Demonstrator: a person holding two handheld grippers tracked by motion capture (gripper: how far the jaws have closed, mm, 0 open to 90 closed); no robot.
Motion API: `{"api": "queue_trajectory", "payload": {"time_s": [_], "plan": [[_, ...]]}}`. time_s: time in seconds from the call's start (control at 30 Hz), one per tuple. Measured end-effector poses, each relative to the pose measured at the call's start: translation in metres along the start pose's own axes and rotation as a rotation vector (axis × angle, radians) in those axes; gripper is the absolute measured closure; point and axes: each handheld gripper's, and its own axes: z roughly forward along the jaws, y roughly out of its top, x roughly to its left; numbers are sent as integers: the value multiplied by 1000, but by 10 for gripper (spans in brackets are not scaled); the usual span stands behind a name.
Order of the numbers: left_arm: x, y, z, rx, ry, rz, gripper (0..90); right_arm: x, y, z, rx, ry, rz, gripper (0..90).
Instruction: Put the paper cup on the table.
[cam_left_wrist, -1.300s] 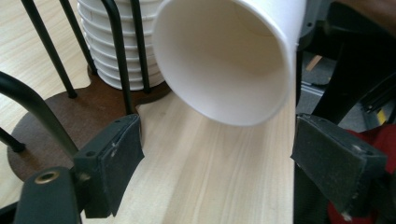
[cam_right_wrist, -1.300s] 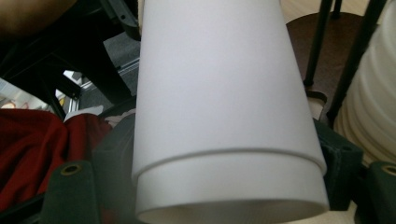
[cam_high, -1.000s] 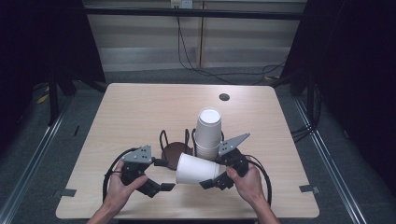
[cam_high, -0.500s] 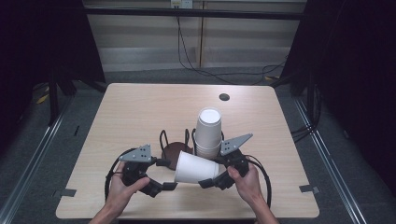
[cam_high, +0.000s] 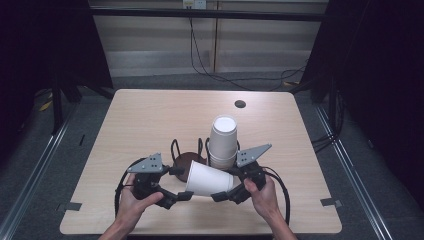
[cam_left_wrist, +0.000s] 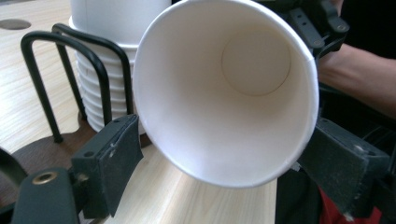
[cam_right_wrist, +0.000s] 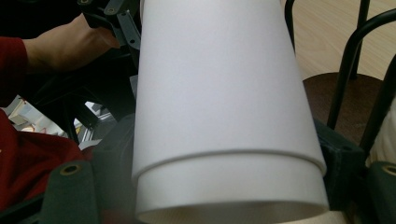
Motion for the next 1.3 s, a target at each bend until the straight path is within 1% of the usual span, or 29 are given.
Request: {"api": "queue_trajectory", "payload": {"time_s": [0.03,0.07,0.1,0.13,0.17,0.2,0.23,0.37,0.53,0.67,0.7,0.77,0.8,0.83,0.97,1.0,1.23,1.3], "plan": [[0,0,0,-1,0,2,144,1,0,0,-5,-4,-15,239],[0,0,1,-2,-1,1,128,2,0,0,-6,-3,-20,239],[-1,0,1,-3,9,0,105,2,1,0,-2,1,-26,239],[-1,1,3,-5,27,-9,67,3,1,0,-6,2,-29,239],[-1,1,4,-2,33,-13,2,3,1,1,-7,3,-32,239],[0,2,5,-8,24,-25,0,3,1,1,-6,6,-31,239],[0,2,6,-15,20,-27,0,3,1,1,-5,8,-30,239],[-1,1,10,-11,12,-8,0,3,1,4,0,18,-26,239],[0,1,13,-29,-18,-7,0,3,2,7,7,26,-31,239],[0,1,15,-29,-27,4,2,4,3,8,13,33,-28,239],[1,0,16,-24,-39,7,6,3,3,9,21,36,-28,239],[3,-1,18,-22,-57,0,15,3,2,10,27,37,-22,239],[4,-2,19,-23,-76,1,20,3,2,11,30,37,-23,238],[4,-2,20,-26,-77,3,34,3,2,12,28,42,-21,238],[4,-3,22,-40,-92,4,33,2,3,13,33,50,-22,238],[4,-3,22,-39,-99,12,34,2,3,13,35,53,-20,238],[3,-2,22,-43,-96,13,37,3,3,17,63,63,-22,237],[2,-2,20,-45,-95,15,45,2,3,18,58,70,-18,237]]}}
